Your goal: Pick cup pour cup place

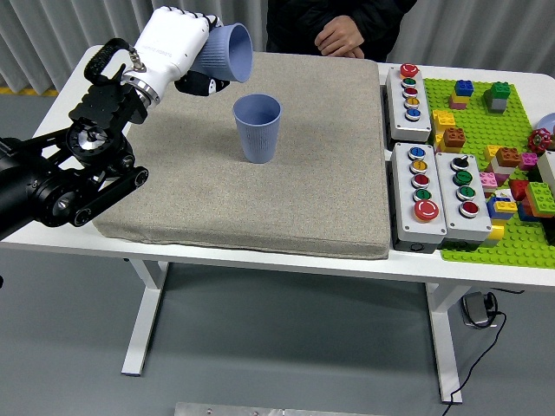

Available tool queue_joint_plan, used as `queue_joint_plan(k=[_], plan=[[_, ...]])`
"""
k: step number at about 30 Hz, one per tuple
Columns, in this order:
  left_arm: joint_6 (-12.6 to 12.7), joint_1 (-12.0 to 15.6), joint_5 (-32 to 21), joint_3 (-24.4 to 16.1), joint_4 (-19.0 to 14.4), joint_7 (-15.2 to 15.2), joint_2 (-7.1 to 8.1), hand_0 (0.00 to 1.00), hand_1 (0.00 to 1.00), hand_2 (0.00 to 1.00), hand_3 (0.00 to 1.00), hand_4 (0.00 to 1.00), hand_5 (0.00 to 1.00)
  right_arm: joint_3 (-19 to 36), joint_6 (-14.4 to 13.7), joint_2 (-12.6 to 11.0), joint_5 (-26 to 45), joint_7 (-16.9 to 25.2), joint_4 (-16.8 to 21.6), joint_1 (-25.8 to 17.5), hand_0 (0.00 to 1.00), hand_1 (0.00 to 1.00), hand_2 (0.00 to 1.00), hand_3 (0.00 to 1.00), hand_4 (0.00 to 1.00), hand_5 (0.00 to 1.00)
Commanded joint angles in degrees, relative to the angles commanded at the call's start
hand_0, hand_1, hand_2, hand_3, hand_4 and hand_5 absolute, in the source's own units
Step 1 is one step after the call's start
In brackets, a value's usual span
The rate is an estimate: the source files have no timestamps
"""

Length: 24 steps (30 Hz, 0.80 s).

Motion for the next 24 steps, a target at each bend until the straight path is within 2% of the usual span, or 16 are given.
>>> queue_joint_plan(k=[5, 8, 11, 13, 15, 18, 24], plan=[[0.1, 2.5, -12.3, -6.4, -1.9, -2.0, 0.18, 0.54, 0.484, 0.499, 0.495, 0.772, 0.221, 0.1, 0.0, 0.1, -0.1, 0.0, 0.0, -0.2, 0.694, 0.629, 0.592, 0.588, 0.002, 0.261], [0.7, 5.2, -19.3, -13.0, -1.7, -5.8, -2.58, 0.54, 0.484, 0.5, 0.492, 0.772, 0.227, 0.0, 0.1, 0.2, 0.1, 0.0, 0.0, -0.6, 0.694, 0.629, 0.592, 0.588, 0.002, 0.259], [1.3, 7.2, -26.4, -19.8, -2.4, -9.2, -4.52, 0.54, 0.484, 0.5, 0.492, 0.772, 0.227, 0.4, 0.2, 0.5, -0.6, -0.3, 0.0, -0.7, 0.694, 0.629, 0.592, 0.588, 0.002, 0.259], [1.1, 8.0, -31.4, -22.2, -3.2, -9.7, -4.72, 0.54, 0.484, 0.5, 0.492, 0.772, 0.227, 0.4, 0.2, 0.5, -0.7, -0.4, 0.0, -0.8, 0.694, 0.629, 0.592, 0.588, 0.002, 0.259], [0.7, 9.3, -34.7, -22.7, -4.5, -10.2, -4.37, 0.545, 0.486, 0.5, 0.492, 0.768, 0.23, 0.4, 0.2, 0.6, -0.6, -0.3, 0.0, -1.0, 0.694, 0.629, 0.593, 0.588, 0.002, 0.26], [0.4, 11.1, -37.5, -22.9, -6.2, -10.7, -3.97, 0.545, 0.486, 0.5, 0.492, 0.768, 0.23, 0.2, 0.3, 0.6, -0.5, -0.4, 0.0, -1.2, 0.694, 0.629, 0.593, 0.588, 0.002, 0.26], [1.0, 15.7, -36.1, -24.2, -8.9, -10.6, -4.55, 0.552, 0.49, 0.501, 0.492, 0.767, 0.234, 0.3, 0.4, 0.7, -0.8, -0.4, 0.0, -1.8, 0.694, 0.629, 0.592, 0.589, 0.002, 0.266]])
